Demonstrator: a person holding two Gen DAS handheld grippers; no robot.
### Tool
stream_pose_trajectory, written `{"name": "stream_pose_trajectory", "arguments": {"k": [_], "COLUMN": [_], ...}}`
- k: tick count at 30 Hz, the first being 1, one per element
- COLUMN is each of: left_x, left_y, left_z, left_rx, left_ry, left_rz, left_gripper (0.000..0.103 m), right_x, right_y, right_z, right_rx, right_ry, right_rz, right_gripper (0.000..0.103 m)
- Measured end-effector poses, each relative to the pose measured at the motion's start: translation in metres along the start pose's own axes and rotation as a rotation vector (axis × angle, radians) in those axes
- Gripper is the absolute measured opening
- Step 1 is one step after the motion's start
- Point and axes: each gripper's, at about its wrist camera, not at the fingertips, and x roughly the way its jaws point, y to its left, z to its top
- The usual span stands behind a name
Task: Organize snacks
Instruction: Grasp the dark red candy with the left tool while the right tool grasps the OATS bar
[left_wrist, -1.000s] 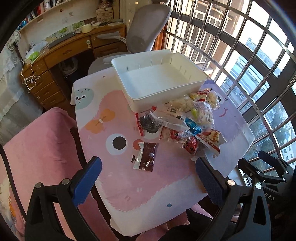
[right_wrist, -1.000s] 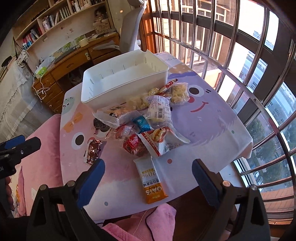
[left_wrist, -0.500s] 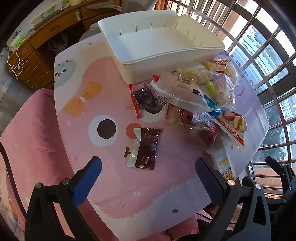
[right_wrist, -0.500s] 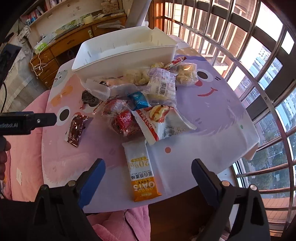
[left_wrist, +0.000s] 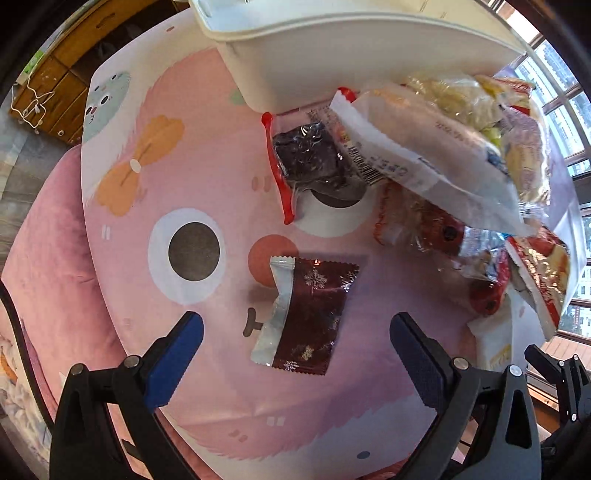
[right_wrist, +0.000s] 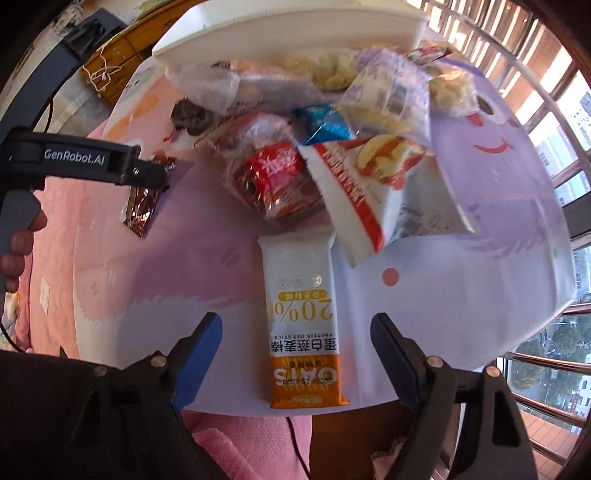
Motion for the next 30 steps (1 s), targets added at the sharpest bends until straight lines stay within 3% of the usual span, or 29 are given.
{"name": "stream_pose_trajectory", "arguments": {"k": [7, 11, 14, 18, 20, 30], "left_x": [0.015, 0.02, 0.023, 0.023, 0.023, 0.02], "left_y": [-0.007, -0.006, -0.005, -0.007, -0.006, 0.003], "left_z": [0.01, 0.013, 0.013, 0.011, 0.009, 0.0], "left_rx": [0.019, 0.009, 0.012, -0.005, -0.013, -0.041], "left_ry": [0.039, 0.061, 0.08, 0.083, 0.085, 0.065], "left_rz": [0.042, 0.05, 0.065, 0.029, 0.011, -0.026], "left_gripper": [0.097, 0.086, 0.075, 0.064, 0.06, 0.037], "right_x": [0.013, 0.018, 0.023, 0.027, 0.029, 0.028], "right_y": [-0.005, -0.01, -0.01, -0.002, 0.003, 0.012], "right_z": [0.009, 0.017, 0.02, 0.024, 0.029, 0.022], "right_rx": [-0.015, -0.027, -0.044, -0.067, -0.075, -0.07], "right_ry": [0.055, 0.09, 0.097, 0.098, 0.099, 0.106], "right_rz": [0.018, 0.024, 0.019, 0.014, 0.003, 0.0], "right_gripper": [0.066, 0.055, 0.052, 0.049, 0.043, 0.041]}}
